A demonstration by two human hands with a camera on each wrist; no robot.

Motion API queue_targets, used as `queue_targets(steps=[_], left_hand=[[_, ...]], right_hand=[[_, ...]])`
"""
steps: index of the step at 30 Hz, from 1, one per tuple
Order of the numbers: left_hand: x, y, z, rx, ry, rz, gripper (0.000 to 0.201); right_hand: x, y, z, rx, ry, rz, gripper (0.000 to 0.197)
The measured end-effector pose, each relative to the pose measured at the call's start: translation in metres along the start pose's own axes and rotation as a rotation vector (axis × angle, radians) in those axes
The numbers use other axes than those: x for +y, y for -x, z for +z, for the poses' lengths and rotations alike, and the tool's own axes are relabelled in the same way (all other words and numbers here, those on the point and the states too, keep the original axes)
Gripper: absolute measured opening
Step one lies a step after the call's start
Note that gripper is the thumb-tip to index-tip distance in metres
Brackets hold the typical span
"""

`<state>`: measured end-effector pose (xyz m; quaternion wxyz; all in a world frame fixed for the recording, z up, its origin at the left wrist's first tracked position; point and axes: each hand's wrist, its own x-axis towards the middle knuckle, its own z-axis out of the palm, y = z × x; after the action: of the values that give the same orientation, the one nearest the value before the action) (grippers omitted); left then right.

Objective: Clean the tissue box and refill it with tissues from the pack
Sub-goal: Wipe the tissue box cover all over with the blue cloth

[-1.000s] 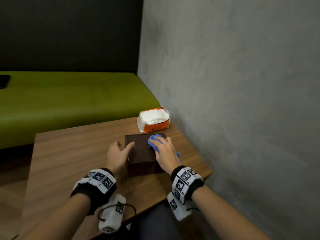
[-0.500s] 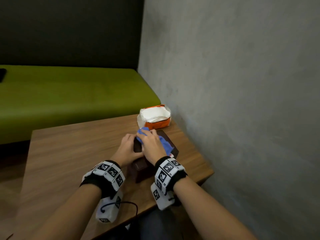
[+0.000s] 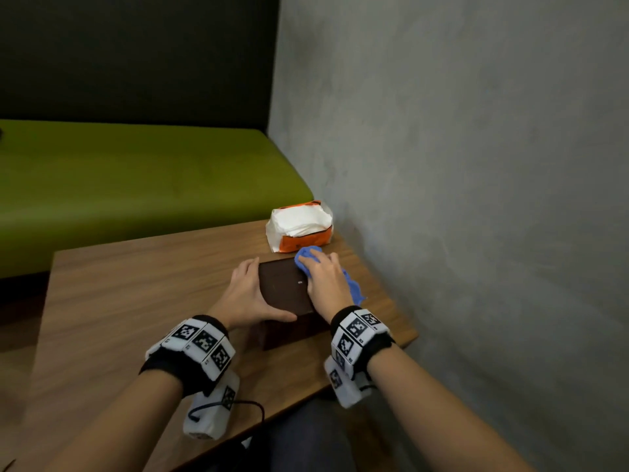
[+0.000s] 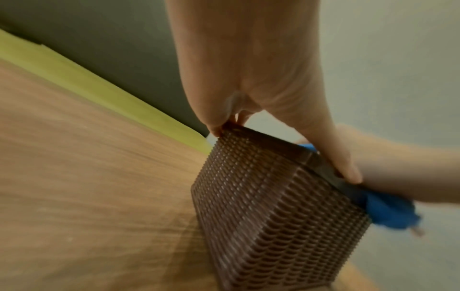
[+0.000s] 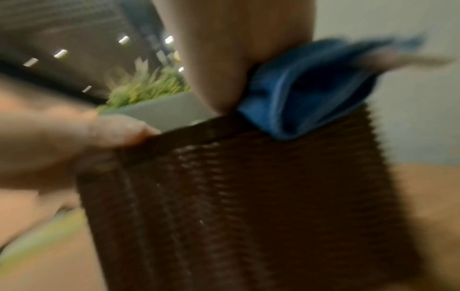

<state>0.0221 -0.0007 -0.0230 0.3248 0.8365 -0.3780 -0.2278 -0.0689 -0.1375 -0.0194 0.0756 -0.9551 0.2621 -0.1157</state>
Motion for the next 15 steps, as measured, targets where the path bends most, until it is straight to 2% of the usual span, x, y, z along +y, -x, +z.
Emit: queue_targets(steps=[2, 3, 6, 8, 9, 10, 12, 14, 15], left_hand=[[0.003, -0.001, 0.0, -0.008, -0.001, 0.017, 0.148], [0.003, -0.002, 0.0, -0.006, 0.005, 0.028, 0.148], [0.001, -0.003, -0.002, 0.003, 0.039, 0.073, 0.137], [-0.001, -0.004, -0.003, 0.013, 0.041, 0.074, 0.137], [-0.002, -0.005, -0.003, 0.019, 0.03, 0.069, 0.14], [-0.001, -0.005, -0.003, 0.023, 0.018, 0.066, 0.143], [0.0, -0.006, 0.0, 0.022, 0.001, 0.059, 0.145], [0.003, -0.005, 0.001, 0.016, -0.001, 0.052, 0.146], [0.004, -0.006, 0.002, 0.019, 0.001, 0.05, 0.147]], right_hand=[[-0.014, -0.008, 0.002, 0.025, 0.018, 0.157, 0.035], [-0.025, -0.01, 0.003, 0.03, 0.002, 0.157, 0.034], [-0.048, -0.003, 0.007, -0.042, -0.115, -0.153, 0.039], [-0.037, 0.015, 0.0, -0.131, -0.213, -0.325, 0.04], [-0.025, 0.022, -0.005, -0.145, -0.238, -0.361, 0.042], [-0.009, 0.025, -0.007, -0.119, -0.219, -0.359, 0.044], [0.018, 0.016, -0.005, -0.028, -0.102, -0.196, 0.045], [0.018, -0.003, 0.0, 0.005, -0.024, 0.014, 0.043], [0.007, -0.012, 0.004, -0.003, -0.02, 0.029, 0.043]])
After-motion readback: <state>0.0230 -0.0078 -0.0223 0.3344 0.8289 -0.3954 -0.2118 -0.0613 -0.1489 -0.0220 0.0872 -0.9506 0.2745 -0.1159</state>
